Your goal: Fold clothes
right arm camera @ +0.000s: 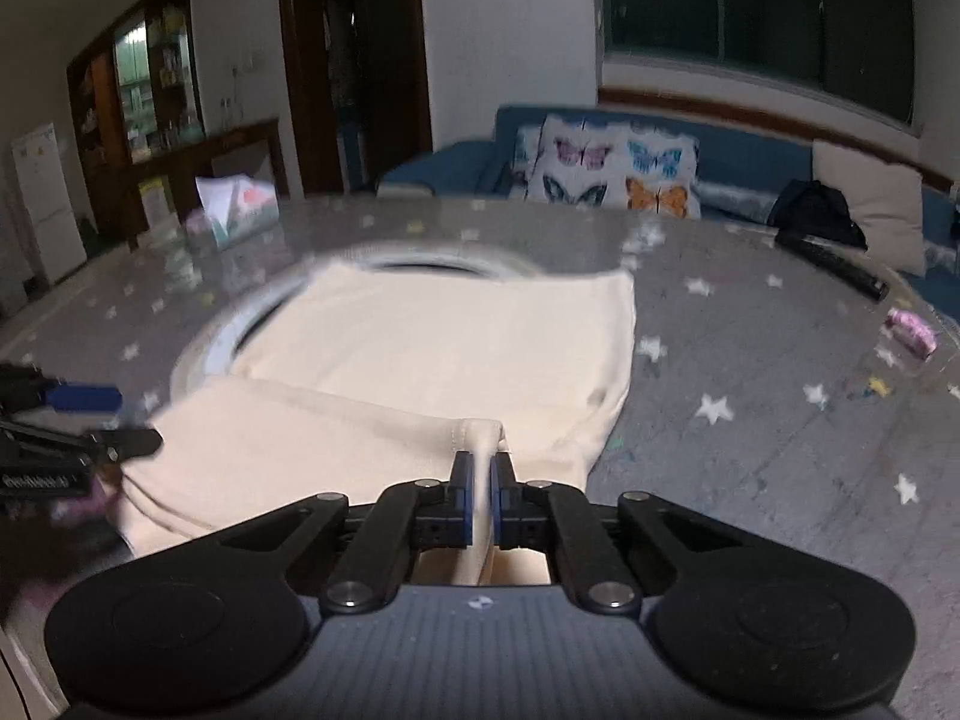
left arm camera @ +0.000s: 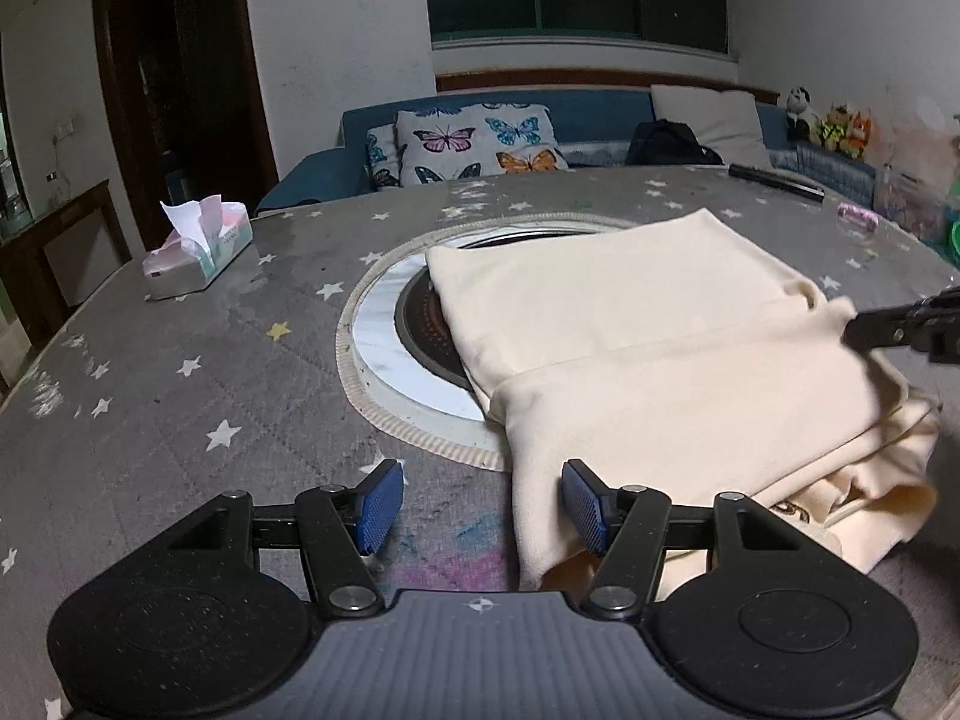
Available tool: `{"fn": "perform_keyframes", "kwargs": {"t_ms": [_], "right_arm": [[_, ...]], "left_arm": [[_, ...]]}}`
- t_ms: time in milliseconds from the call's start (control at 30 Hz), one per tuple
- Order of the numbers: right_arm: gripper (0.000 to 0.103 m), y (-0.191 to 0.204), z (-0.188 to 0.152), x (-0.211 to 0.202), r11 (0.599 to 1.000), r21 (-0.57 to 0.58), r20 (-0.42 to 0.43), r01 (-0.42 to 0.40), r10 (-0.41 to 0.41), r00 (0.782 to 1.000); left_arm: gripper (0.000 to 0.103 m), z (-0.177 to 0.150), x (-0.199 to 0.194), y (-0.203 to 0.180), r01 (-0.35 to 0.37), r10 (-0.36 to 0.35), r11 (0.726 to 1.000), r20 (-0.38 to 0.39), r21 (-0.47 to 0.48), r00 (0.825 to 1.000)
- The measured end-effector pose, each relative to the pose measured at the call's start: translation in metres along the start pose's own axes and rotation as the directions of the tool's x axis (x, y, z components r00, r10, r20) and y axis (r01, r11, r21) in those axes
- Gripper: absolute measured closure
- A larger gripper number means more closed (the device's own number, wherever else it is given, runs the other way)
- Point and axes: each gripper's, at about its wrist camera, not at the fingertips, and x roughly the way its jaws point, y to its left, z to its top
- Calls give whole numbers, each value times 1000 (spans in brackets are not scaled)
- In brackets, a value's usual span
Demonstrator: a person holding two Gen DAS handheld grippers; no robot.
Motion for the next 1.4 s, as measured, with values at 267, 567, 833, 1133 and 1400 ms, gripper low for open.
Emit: {"fn": "perform_keyframes", "kwargs": {"t_ms": [267, 567, 833, 1133, 1400], "right_arm": [[88, -7, 6, -6, 1000, 0, 18, 14, -14, 1000], [88, 6, 11, 15, 997, -41, 0, -58, 58, 998], [80, 7, -2, -1, 992, -105, -45, -65, 61, 997], [78, 8, -26, -23, 985, -150, -84, -81, 69, 994], [77, 7, -26, -16, 988, -129, -64, -83, 76, 995]], "left_arm": [[43, 15, 11, -8, 29, -29, 999, 18, 28, 999], [71, 32, 28, -17, 68, -70, 996, 39, 60, 997], [70, 20, 25, -20, 65, -71, 990, 45, 125, 996], [65, -12, -8, -22, 71, -86, 971, 57, 228, 995], [64, -27, -26, -23, 37, -56, 958, 60, 286, 997]]}}
